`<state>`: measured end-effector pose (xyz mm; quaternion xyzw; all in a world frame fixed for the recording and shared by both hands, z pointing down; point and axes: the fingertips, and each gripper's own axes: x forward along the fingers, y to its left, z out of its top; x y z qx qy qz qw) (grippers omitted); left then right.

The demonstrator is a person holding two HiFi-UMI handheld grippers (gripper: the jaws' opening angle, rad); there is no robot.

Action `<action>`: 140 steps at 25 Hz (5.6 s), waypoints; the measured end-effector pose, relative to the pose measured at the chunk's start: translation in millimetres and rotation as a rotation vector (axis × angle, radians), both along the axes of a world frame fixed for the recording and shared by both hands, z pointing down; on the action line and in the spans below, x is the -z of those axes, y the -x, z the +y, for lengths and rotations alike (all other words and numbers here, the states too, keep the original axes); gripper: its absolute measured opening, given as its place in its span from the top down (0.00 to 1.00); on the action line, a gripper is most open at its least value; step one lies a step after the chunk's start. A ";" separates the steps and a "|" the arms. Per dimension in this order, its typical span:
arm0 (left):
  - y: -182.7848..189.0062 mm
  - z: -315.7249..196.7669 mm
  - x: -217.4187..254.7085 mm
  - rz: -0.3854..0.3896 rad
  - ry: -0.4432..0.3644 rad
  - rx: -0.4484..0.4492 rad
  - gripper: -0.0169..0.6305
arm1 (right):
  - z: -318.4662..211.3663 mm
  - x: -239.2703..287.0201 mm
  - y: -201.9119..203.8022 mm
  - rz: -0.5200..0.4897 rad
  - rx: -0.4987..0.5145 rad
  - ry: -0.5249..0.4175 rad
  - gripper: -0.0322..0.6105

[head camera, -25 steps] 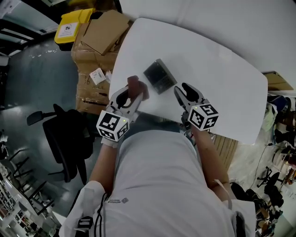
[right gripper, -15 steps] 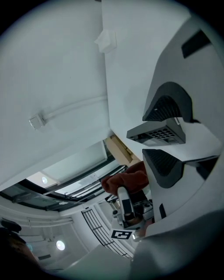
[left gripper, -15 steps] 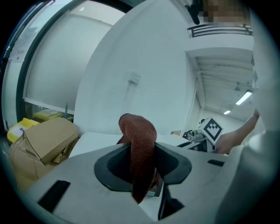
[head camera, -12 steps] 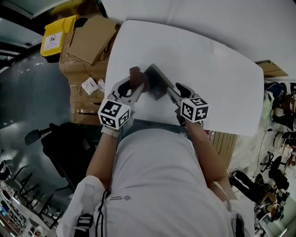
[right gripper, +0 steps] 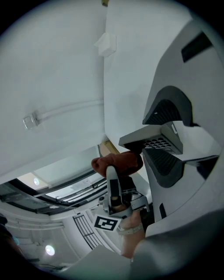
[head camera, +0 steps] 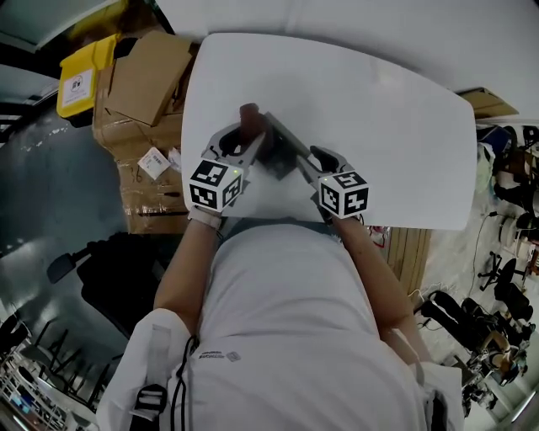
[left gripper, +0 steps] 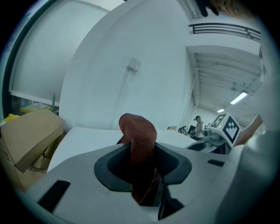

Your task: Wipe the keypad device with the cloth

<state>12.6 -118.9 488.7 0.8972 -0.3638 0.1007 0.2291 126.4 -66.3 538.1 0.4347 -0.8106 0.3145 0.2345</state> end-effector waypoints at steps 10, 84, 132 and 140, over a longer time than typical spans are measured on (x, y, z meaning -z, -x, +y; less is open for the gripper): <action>-14.8 -14.8 -26.2 -0.022 0.047 -0.023 0.77 | 2.0 -3.3 4.8 0.152 0.085 -0.035 0.73; -28.8 -1.5 -40.4 0.027 0.196 -0.029 0.77 | -0.7 -5.9 4.6 0.230 0.079 -0.074 0.75; 27.2 68.0 -138.7 -0.387 0.403 -0.077 0.78 | 0.8 -5.9 5.5 0.271 0.071 -0.099 0.74; -5.5 43.4 -74.0 -0.085 0.316 -0.093 0.79 | -2.6 -8.0 5.0 0.266 0.067 -0.102 0.74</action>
